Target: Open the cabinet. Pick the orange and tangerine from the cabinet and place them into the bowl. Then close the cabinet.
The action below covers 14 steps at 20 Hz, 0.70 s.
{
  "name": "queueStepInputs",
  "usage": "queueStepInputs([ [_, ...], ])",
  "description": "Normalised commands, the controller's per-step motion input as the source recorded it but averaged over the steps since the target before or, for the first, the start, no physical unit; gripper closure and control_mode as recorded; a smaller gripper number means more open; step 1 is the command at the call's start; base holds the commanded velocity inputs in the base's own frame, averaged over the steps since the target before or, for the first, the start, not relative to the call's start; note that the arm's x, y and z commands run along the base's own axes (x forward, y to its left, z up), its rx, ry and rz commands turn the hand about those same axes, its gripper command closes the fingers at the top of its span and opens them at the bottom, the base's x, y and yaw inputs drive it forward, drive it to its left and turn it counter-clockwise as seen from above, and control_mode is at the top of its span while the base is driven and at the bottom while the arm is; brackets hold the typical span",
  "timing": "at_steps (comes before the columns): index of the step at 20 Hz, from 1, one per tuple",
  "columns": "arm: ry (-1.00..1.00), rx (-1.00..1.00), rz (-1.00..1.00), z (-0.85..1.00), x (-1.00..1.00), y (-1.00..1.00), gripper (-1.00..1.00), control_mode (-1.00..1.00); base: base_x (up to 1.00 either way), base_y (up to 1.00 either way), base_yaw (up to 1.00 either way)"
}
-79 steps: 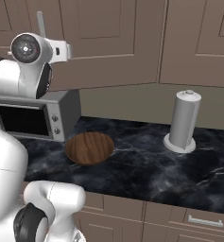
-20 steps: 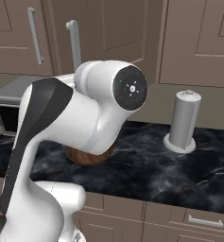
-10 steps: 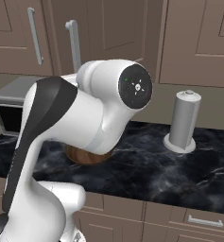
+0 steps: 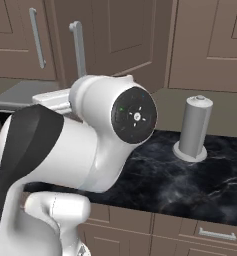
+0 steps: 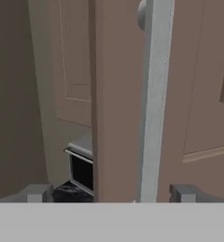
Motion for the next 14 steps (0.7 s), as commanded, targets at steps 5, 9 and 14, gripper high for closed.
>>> queueStepInputs([
  [5,-0.05,0.0,-0.13,0.0,-0.28,0.19,-1.0,-1.0,0.0,0.0,0.0],
  [9,-0.08,0.0,-0.2,0.0,-0.1,0.37,-1.0,-1.0,0.0,0.0,0.0],
  [14,-0.07,0.0,-0.22,0.0,-0.02,0.42,-1.0,-1.0,0.0,0.0,0.0],
])
